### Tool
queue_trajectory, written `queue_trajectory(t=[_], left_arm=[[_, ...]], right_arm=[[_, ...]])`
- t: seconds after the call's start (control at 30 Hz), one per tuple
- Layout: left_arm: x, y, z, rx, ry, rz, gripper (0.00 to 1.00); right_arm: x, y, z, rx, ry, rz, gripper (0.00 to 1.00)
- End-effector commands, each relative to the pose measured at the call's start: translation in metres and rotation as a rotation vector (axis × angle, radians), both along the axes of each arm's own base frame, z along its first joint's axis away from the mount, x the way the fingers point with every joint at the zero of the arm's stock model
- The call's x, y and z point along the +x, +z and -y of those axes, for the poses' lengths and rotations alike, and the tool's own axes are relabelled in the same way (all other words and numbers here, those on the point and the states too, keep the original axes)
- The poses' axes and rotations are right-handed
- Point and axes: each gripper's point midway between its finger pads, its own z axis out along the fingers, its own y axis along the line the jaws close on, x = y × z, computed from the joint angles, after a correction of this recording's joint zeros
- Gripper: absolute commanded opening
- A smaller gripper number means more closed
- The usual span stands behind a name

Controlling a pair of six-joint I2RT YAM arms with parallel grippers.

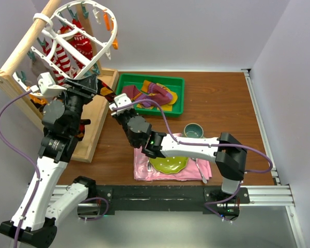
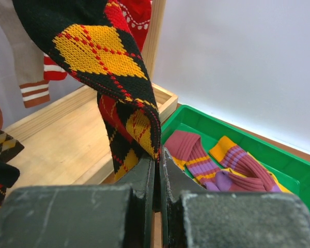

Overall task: Remove the socks clipped to the hanger
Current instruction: Remove the sock from the hanger.

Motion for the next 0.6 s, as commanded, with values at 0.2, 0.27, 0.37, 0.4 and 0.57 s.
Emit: queue_trajectory(t=[0.2, 0.27, 0.37, 0.4, 0.57], left_arm=[[-0.004, 0.007, -0.011, 0.058, 0.052, 0.009, 0.58], [-0.007, 0.004, -0.013, 0.063, 0.056, -0.007, 0.58], [-0.013, 0.006, -0.015, 0.063, 0.054, -0.014, 0.61], [-0.015, 0.009, -0.015, 0.058, 0.055, -0.010, 0.64], [-0.018, 0.007, -0.018, 0.035, 0.067, -0.035, 0.65]], right_arm=[[-0.001, 0.031, 0.003, 0.083, -0.033, 0.041, 0.00], [-0.001, 0.030, 0.003, 0.083, -0.034, 0.041, 0.00], [-0.001, 0.030, 0.004, 0.085, -0.036, 0.040, 0.00], [-0.002, 0.030, 0.004, 0.086, -0.036, 0.041, 0.00], [-0.001, 0.031, 0.005, 0.093, -0.035, 0.035, 0.00]])
